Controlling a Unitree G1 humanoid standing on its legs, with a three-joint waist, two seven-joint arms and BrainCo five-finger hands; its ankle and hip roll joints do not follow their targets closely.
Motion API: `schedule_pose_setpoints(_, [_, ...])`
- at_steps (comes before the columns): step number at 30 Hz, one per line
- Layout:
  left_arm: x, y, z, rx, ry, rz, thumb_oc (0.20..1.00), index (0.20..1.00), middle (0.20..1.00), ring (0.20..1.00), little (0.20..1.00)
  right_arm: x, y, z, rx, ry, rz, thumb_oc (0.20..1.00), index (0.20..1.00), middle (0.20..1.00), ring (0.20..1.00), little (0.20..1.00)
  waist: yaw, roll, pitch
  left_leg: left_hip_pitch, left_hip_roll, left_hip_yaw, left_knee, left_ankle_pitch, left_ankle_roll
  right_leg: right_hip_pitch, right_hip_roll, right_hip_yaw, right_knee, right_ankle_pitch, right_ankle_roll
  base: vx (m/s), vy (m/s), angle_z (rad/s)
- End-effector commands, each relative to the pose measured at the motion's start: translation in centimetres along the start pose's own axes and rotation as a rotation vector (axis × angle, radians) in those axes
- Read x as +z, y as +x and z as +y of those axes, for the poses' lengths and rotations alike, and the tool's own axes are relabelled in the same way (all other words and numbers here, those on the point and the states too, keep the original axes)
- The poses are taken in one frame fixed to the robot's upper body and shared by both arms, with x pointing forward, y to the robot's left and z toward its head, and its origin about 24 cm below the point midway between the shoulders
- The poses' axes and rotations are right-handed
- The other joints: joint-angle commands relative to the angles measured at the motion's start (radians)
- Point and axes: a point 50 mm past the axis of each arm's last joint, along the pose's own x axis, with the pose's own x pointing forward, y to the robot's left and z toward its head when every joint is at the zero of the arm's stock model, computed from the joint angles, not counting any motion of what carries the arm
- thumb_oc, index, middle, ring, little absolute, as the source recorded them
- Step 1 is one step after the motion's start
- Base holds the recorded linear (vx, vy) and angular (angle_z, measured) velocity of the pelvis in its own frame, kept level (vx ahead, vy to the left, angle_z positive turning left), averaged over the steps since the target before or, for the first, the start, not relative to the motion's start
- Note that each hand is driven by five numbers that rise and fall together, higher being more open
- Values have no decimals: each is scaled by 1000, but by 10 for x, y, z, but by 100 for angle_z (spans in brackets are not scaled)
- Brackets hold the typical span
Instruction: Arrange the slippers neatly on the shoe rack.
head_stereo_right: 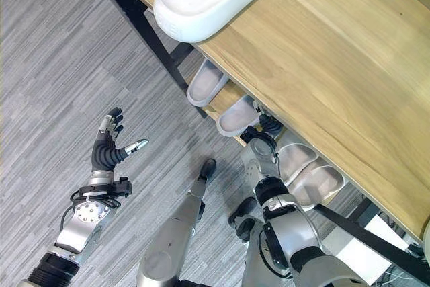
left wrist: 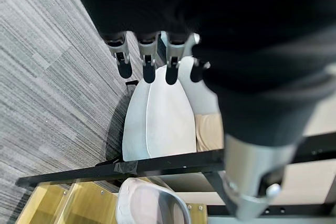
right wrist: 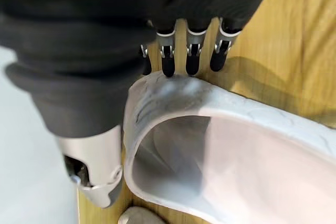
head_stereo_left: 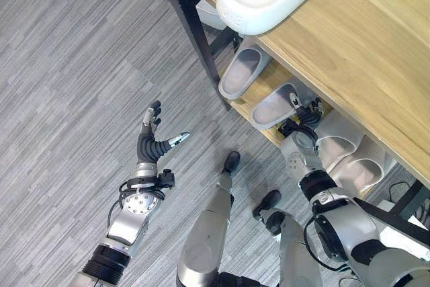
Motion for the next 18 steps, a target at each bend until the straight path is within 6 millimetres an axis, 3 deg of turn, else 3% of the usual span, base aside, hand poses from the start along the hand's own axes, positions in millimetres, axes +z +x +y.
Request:
schedule_pose_setpoints(1, [14,3,-3,-26,-47,-85,1000,1000,1000,1000,1000,9,1,14,98,-79,-53,1000,1000,1000,1000,1000,33,-3,9,36,15,14,44,-175,0,88,-38,39,-94,-12,76,0,0,0])
schedule_pose_setpoints(9, [14,5,-5,-49,-27,-83,1000,1000,1000,1000,1000,25,4,26,146,-113,-112,1000,1000,1000,1000,1000,33,-1,8,34,15,21,44,-174,3,83,-39,43,-94,-9,77,0,0,0])
schedule_pose_setpoints(13, [14,6,-6,-51,-25,-80,1000,1000,1000,1000,1000,24,2,28,120,18,-71,1000,1000,1000,1000,1000,34,9,11,33,10,22,42,-174,5,81,-42,44,-94,-8,79,0,0,0])
schedule_pose_setpoints(18, [12,5,-9,-56,-24,-71,1000,1000,1000,1000,1000,11,-8,35,166,54,-32,1000,1000,1000,1000,1000,34,16,6,46,8,24,33,-172,6,87,-45,47,-95,-6,81,0,0,0])
